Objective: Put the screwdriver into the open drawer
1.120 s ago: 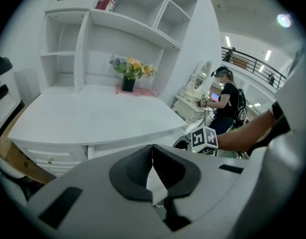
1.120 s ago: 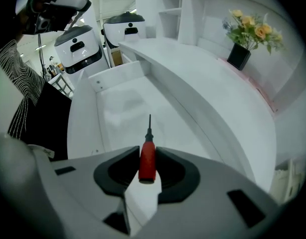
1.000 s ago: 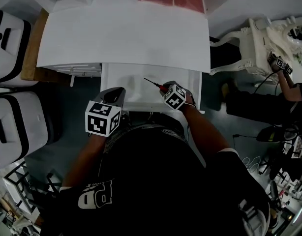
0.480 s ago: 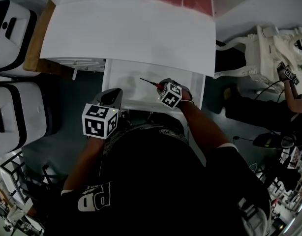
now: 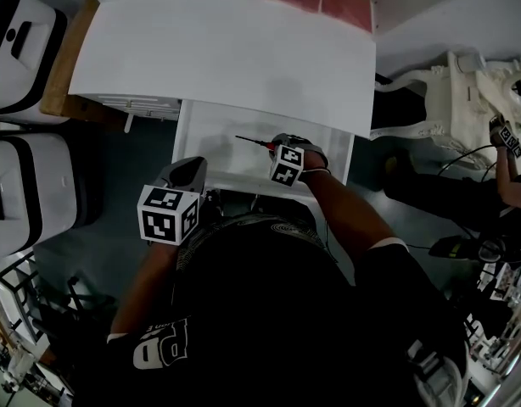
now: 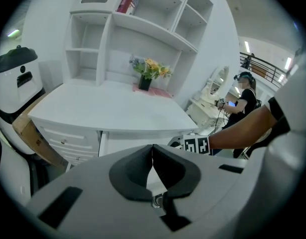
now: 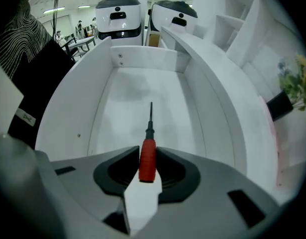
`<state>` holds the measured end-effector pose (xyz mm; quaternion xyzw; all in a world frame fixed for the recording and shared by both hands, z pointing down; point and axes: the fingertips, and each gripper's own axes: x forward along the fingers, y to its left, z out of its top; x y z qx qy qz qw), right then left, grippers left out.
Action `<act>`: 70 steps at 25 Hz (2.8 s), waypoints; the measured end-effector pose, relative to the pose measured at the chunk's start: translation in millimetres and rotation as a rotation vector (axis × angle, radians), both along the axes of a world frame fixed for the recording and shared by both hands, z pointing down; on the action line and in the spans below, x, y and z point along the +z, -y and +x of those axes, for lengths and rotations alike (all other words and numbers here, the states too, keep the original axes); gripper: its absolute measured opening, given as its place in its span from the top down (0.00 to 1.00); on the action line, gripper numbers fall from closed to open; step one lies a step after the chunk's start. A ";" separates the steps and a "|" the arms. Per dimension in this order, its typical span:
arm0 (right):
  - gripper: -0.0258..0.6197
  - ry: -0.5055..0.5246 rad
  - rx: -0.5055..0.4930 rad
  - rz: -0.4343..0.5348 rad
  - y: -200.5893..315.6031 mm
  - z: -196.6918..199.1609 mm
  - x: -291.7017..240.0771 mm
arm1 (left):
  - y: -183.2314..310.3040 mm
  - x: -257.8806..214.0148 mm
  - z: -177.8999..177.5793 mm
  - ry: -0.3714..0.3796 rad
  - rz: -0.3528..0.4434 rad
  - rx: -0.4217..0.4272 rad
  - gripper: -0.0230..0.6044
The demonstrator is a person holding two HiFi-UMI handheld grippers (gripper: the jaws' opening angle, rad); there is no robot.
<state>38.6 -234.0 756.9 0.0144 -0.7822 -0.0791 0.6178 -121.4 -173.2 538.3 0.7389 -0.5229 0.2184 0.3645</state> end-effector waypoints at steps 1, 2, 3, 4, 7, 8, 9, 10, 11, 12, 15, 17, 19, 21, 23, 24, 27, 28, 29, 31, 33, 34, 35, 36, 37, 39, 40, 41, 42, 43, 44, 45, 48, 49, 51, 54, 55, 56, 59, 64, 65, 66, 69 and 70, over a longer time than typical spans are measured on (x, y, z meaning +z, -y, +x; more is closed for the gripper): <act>0.79 -0.009 -0.008 0.002 0.4 0.3 3.4 | -0.4 0.2 -0.5 -0.001 -0.002 -0.006 0.94; 0.79 -0.017 -0.014 0.004 1.2 0.7 7.0 | -0.3 0.3 -0.9 -0.001 -0.003 -0.010 0.94; 0.79 -0.023 -0.018 0.004 2.1 1.0 10.3 | -0.1 0.3 -1.3 0.000 -0.004 -0.013 0.94; 0.79 -0.029 -0.019 0.003 3.2 1.4 13.2 | 0.1 0.3 -1.9 0.001 -0.006 -0.015 0.94; 0.79 -0.040 -0.014 0.001 7.2 4.4 20.3 | 0.3 0.2 -4.3 0.007 -0.011 -0.022 0.94; 0.79 -0.044 -0.012 0.000 8.4 5.8 22.0 | 0.2 0.4 -5.1 0.009 -0.014 -0.024 0.94; 0.79 -0.046 -0.012 0.000 9.4 6.8 23.4 | -0.1 0.6 -6.0 0.011 -0.017 -0.026 0.94; 0.79 -0.048 -0.013 -0.001 10.1 7.5 24.7 | -0.6 1.0 -6.7 0.013 -0.021 -0.028 0.94; 0.79 -0.049 -0.014 -0.002 10.7 7.9 25.9 | -1.0 1.5 -7.3 0.014 -0.024 -0.030 0.94; 0.79 -0.050 -0.017 -0.004 11.5 8.2 27.2 | -1.1 2.2 -7.5 0.015 -0.028 -0.032 0.94; 0.80 -0.058 -0.021 -0.010 14.5 9.4 31.9 | 0.7 4.0 -6.5 0.018 -0.037 -0.030 0.94; 0.80 -0.062 -0.017 -0.015 16.1 9.6 34.8 | 2.5 4.4 -6.3 0.018 -0.039 -0.029 0.94; 0.80 -0.062 -0.011 -0.022 16.1 8.4 37.0 | 3.2 4.6 -7.0 0.019 -0.041 -0.030 0.94; 0.80 -0.062 -0.009 -0.029 14.7 7.3 38.9 | 3.2 5.0 -7.1 0.020 -0.044 -0.031 0.94; 0.80 -0.061 -0.008 -0.035 13.5 6.5 40.2 | 4.0 5.4 -6.6 0.020 -0.045 -0.031 0.94; 0.80 -0.060 -0.008 -0.037 13.2 6.2 40.7 | 4.6 5.6 -6.1 0.019 -0.046 -0.032 0.94; 0.79 -0.063 -0.008 -0.040 13.4 5.6 42.3 | 7.1 5.8 -5.1 0.017 -0.047 -0.031 0.94; 0.79 -0.063 -0.008 -0.041 13.6 5.1 42.7 | 7.8 5.9 -5.1 0.016 -0.047 -0.030 0.94; 0.79 -0.062 -0.007 -0.043 13.8 4.5 43.0 | 8.3 6.0 -5.3 0.015 -0.047 -0.029 0.94; 0.79 -0.063 -0.006 -0.051 13.3 4.2 44.2 | 8.9 6.1 -5.8 0.014 -0.049 -0.029 0.94; 0.79 -0.066 -0.004 -0.059 12.4 4.6 45.2 | 9.0 6.2 -6.1 0.014 -0.050 -0.028 0.94; 0.79 -0.066 -0.003 -0.061 12.3 4.5 45.5 | 9.0 6.4 -6.2 0.015 -0.050 -0.026 0.94; 0.79 -0.065 -0.003 -0.062 12.6 4.3 45.6 | 9.3 6.7 -6.4 0.015 -0.050 -0.025 0.94; 0.78 -0.065 -0.003 -0.062 13.1 4.2 45.7 | 9.7 6.8 -6.8 0.015 -0.050 -0.023 0.94; 0.78 -0.065 -0.003 -0.062 13.9 4.2 45.7 | 10.1 6.9 -7.2 0.015 -0.050 -0.022 0.94; 0.77 -0.065 -0.001 -0.061 15.2 4.3 45.4 | 10.9 6.8 -7.8 0.014 -0.049 -0.021 0.94; 0.76 -0.065 0.000 -0.060 15.7 4.5 45.3 | 10.9 6.8 -8.0 0.014 -0.049 -0.020 0.94; 0.75 -0.066 0.002 -0.058 16.0 4.9 45.3 | 11.0 6.8 -8.0 0.014 -0.049 -0.018 0.94; 0.75 -0.067 0.004 -0.057 16.2 5.1 45.2 | 11.0 6.8 -8.1 0.014 -0.049 -0.016 0.94; 0.75 -0.068 0.007 -0.056 16.3 5.1 45.1 | 11.2 6.6 -8.3 0.014 -0.048 -0.015 0.94; 0.75 -0.069 0.009 -0.054 16.4 4.9 44.9 | 11.3 6.5 -8.8 0.014 -0.047 -0.013 0.94; 0.75 -0.070 0.013 -0.053 16.3 4.7 44.7 | 11.5 6.4 -9.3 0.014 -0.047 -0.010 0.94; 0.74 -0.076 0.020 -0.052 15.3 4.9 44.4 | 12.4 6.0 -9.8 0.012 -0.044 -0.002 0.94; 0.74 -0.078 0.022 -0.053 15.0 5.4 44.4 | 13.0 5.9 -9.7 0.011 -0.042 0.001 0.94; 0.74 -0.081 0.028 -0.051 15.2 6.6 44.0 | 14.2 6.2 -9.6 0.010 -0.040 0.007 0.94; 0.74 -0.080 0.039 -0.042 16.6 8.3 41.3 | 15.1 7.0 -9.6 0.008 -0.037 0.016 0.94; 0.74 -0.079 0.043 -0.039 17.1 8.9 40.1 | 15.5 7.0 -9.4 0.007 -0.036 0.019 0.94; 0.74 -0.079 0.046 -0.036 17.5 9.5 38.8 | 16.0 6.7 -9.2 0.005 -0.033 0.023 0.94; 0.74 -0.079 0.058 -0.027 18.3 11.3 34.4 | 17.9 5.2 -8.5 -0.001 -0.023 0.036 0.94; 0.74 -0.074 0.086 -0.009 19.1 12.0 25.3 | 20.4 3.8 -7.9 -0.008 -0.010 0.067 0.94; 0.74 -0.070 0.094 -0.006 19.3 12.0 23.0 | 21.1 3.6 -7.5 -0.009 -0.007 0.074 0.94; 0.74 -0.065 0.105 -0.003 19.5 11.9 20.2 | 22.1 3.6 -7.1 -0.010 -0.004 0.081 0.94; 0.74 -0.034 0.156 -0.002 18.4 9.0 8.8 | 25.0 4.0 -6.0 -0.012 0.000 0.103 0.94; 0.74 -0.019 0.179 -0.004 18.0 7.4 4.5 | 26.2 4.1 -5.3 -0.013 0.002 0.111 0.94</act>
